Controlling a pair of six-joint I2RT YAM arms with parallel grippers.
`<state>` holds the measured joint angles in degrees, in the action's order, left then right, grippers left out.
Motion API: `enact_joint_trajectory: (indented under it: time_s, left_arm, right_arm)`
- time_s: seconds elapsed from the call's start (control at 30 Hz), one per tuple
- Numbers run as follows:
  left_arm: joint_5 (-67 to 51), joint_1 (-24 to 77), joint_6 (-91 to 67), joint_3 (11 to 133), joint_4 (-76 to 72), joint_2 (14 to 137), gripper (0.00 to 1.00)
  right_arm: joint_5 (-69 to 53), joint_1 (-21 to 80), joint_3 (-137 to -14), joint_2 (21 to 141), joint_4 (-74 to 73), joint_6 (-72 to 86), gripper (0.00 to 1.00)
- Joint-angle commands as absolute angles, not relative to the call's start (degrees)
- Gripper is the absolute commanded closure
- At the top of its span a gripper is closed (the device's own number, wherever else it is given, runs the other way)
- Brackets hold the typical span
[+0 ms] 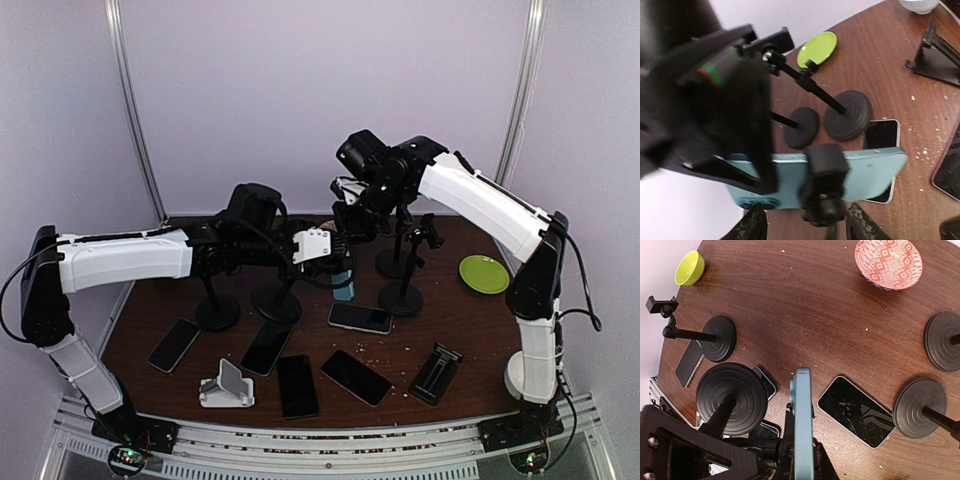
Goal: Remove the phone from the phone stand
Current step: Hold the phone stand.
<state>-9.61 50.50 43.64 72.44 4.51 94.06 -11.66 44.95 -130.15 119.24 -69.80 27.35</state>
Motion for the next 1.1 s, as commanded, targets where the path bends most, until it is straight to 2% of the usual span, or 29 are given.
enact_joint_trajectory:
  time_s: [0.0,0.27,0.6,0.67,0.83,1.07]
  left_arm:
    - [-12.3,50.4,43.1,73.8,10.9,92.6,0.43]
    - [-9.1,50.4,41.8,80.6,15.3,99.4,0.44]
    - [-3.7,51.3,42.1,82.5,15.0,104.3,0.48]
    - [-3.8,51.3,42.1,82.8,14.1,104.8,0.52]
    - [-5.0,51.4,41.8,83.7,12.4,105.8,0.72]
    - [-7.6,51.4,41.6,83.1,11.4,105.5,0.93]
  right_arm:
    - [-11.2,44.4,-134.2,115.3,-65.5,27.7,1.00]
    - [-13.7,44.4,-134.6,114.5,-64.7,28.6,1.00]
    - [-15.5,44.4,-135.4,114.4,-63.5,29.8,1.00]
    - [-15.7,44.4,-135.4,114.4,-63.3,30.1,1.00]
    - [-16.3,44.5,-135.4,114.4,-63.1,30.6,1.00]
    - [-15.5,44.5,-135.4,114.1,-63.3,30.3,1.00]
